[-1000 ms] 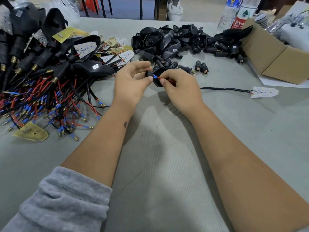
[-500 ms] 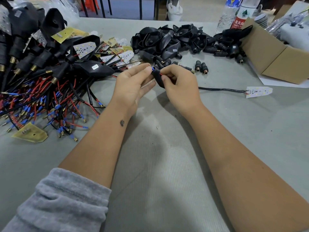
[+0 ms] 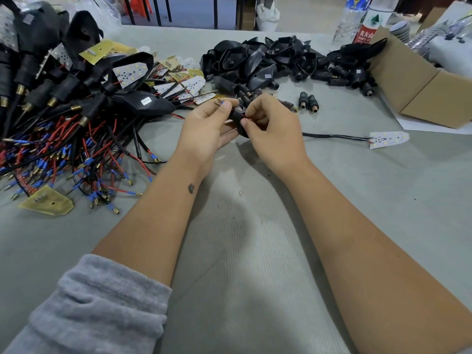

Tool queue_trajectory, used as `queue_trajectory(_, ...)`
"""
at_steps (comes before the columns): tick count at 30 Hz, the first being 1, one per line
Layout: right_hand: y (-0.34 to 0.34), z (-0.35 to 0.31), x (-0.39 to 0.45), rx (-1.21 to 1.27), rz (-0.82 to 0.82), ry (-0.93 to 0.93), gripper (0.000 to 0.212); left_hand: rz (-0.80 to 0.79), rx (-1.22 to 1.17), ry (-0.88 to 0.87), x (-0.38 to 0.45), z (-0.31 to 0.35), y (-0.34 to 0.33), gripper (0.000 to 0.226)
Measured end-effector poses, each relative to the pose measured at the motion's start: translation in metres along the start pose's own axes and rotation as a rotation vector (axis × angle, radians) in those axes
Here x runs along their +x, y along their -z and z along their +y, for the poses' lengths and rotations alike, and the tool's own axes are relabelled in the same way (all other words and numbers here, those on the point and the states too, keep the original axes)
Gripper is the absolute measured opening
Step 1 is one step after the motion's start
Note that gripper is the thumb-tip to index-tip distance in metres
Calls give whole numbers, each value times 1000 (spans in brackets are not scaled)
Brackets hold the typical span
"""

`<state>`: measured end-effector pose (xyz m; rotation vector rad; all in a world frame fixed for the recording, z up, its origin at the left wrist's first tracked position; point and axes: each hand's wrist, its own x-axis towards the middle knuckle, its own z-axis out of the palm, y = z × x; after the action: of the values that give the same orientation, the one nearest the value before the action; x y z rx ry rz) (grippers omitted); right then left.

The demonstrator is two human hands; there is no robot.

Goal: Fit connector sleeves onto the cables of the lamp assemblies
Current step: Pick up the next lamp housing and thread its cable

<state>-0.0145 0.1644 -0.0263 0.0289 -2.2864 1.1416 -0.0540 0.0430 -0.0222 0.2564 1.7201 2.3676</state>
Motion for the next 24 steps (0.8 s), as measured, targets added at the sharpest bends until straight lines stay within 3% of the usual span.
queue_trajectory(12, 1, 4, 5, -271, -41, -21, 15, 190, -103, -45, 1, -1, -3, 21)
queue_trajectory(18, 1, 5, 4, -196, -9, -7, 14, 99, -48, 17, 2, 1, -4, 12)
queue_trajectory(24, 1, 3, 4, -157, -11, 41, 14, 8, 110, -46, -2, -3, -4, 24)
